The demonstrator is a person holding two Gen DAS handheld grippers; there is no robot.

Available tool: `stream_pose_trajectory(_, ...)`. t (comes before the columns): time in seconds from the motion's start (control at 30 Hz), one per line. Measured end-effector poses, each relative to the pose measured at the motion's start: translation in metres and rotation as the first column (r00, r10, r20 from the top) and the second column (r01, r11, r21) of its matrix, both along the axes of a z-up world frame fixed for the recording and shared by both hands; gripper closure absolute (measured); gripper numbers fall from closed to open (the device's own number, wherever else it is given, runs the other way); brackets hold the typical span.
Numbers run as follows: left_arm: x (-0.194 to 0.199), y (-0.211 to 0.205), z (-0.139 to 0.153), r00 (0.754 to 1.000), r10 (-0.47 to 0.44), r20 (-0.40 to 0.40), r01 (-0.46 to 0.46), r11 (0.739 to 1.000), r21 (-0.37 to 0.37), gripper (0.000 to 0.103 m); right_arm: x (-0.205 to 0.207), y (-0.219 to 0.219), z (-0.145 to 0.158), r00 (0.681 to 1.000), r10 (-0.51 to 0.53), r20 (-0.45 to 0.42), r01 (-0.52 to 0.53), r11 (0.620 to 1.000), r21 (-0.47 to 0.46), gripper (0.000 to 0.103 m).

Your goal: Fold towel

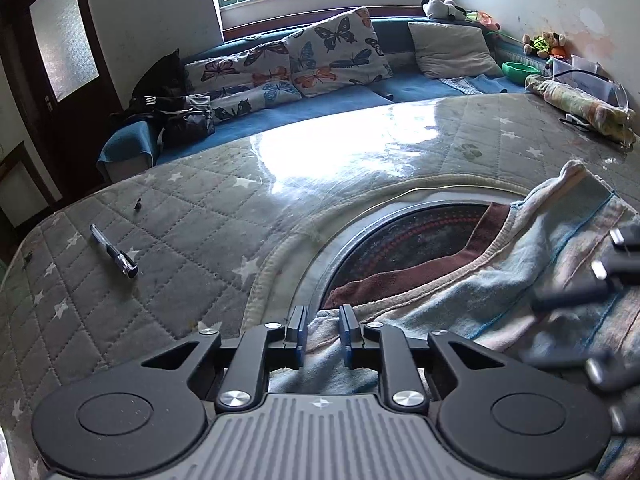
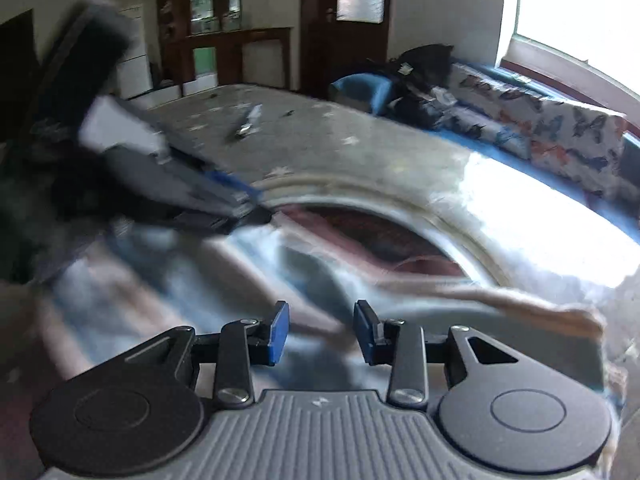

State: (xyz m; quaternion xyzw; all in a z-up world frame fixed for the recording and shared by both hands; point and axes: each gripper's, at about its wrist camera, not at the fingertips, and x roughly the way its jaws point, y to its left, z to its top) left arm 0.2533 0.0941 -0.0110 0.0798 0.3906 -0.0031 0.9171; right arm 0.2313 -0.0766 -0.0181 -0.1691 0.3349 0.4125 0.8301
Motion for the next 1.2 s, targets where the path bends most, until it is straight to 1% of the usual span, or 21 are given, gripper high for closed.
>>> stream_pose_trajectory(0.07,0.000,0.000,0.000,1.000,0.005,0.001,-0.005,1.000,0.001,0.081,-0.011,-0.005,0.000,1.000,0.022,0.001,-0.022,1.000,-0.008,0.067)
stream_pose_trajectory(0.1,-0.001,0.000,0.000,1.000,0.007,0.004,-0.007,1.000,0.007,0.078,-0.017,-0.008,0.000,0.999,0.032,0.005,-0.032,0.999,-0.014,0.067)
stream_pose_trajectory(0.13,-0.001,0.000,0.000,1.000,0.012,0.008,-0.012,1.000,0.013,0.072,-0.020,-0.011,-0.001,0.999,0.035,-0.001,-0.035,0.999,-0.019,0.067)
stream_pose_trajectory(0.17,-0.002,0.001,0.000,1.000,0.018,0.010,-0.019,1.000,0.018,0.070,-0.022,-0.014,-0.001,0.999,0.034,-0.014,-0.034,0.999,-0.024,0.067)
stream_pose_trajectory(0.23,-0.004,0.002,0.001,1.000,0.026,0.015,-0.027,0.999,0.019,0.069,-0.024,-0.022,0.001,0.999,0.038,-0.024,-0.039,0.999,-0.027,0.067)
stream_pose_trajectory(0.33,-0.015,-0.005,0.010,0.998,0.014,0.059,-0.016,0.999,0.040,0.071,-0.009,-0.033,0.009,1.000,-0.017,-0.020,0.017,1.000,-0.013,0.067)
stream_pose_trajectory(0.4,-0.027,-0.016,0.019,0.995,-0.025,0.100,0.021,0.999,0.042,0.071,0.003,-0.039,0.014,0.998,-0.061,-0.017,0.061,0.998,-0.001,0.067)
stream_pose_trajectory(0.47,-0.037,-0.031,0.025,0.989,-0.084,0.119,0.080,0.996,0.036,0.071,0.015,-0.046,0.020,0.994,-0.105,-0.014,0.105,0.994,0.010,0.067)
stream_pose_trajectory(0.57,-0.049,-0.056,0.023,0.975,-0.195,0.103,0.196,0.981,-0.001,0.074,0.034,-0.050,0.025,0.988,-0.153,-0.017,0.154,0.988,0.023,0.068)
stream_pose_trajectory(0.67,-0.058,-0.079,0.012,0.954,-0.288,0.080,0.292,0.956,-0.041,0.075,0.050,-0.041,0.024,0.987,-0.160,-0.031,0.160,0.987,0.022,0.068)
stream_pose_trajectory(0.77,-0.067,-0.096,0.001,0.933,-0.352,0.069,0.357,0.931,-0.078,0.077,0.061,-0.028,0.017,0.987,-0.151,-0.057,0.152,0.988,0.006,0.068)
stream_pose_trajectory(0.87,-0.075,-0.107,-0.007,0.910,-0.410,0.059,0.414,0.904,-0.111,0.077,0.066,-0.014,0.007,0.986,-0.159,-0.052,0.157,0.987,-0.040,0.068)
stream_pose_trajectory(0.93,-0.079,-0.111,-0.009,0.900,-0.431,0.067,0.436,0.892,-0.119,0.078,0.070,-0.006,-0.002,0.984,-0.172,-0.034,0.170,0.983,-0.066,0.068)
stream_pose_trajectory(0.97,-0.080,-0.111,-0.010,0.898,-0.435,0.070,0.441,0.890,-0.120,0.079,0.072,-0.004,-0.004,0.984,-0.178,-0.024,0.176,0.982,-0.064,0.068)
stream_pose_trajectory(1.13,-0.081,-0.107,-0.011,0.892,-0.448,0.068,0.452,0.873,-0.180,0.078,0.089,0.002,-0.008,0.970,-0.237,-0.046,0.235,0.971,-0.044,0.069)
stream_pose_trajectory(1.2,-0.080,-0.106,-0.010,0.893,-0.445,0.066,0.449,0.874,-0.185,0.078,0.092,0.001,-0.008,0.969,-0.240,-0.054,0.238,0.971,-0.038,0.069)
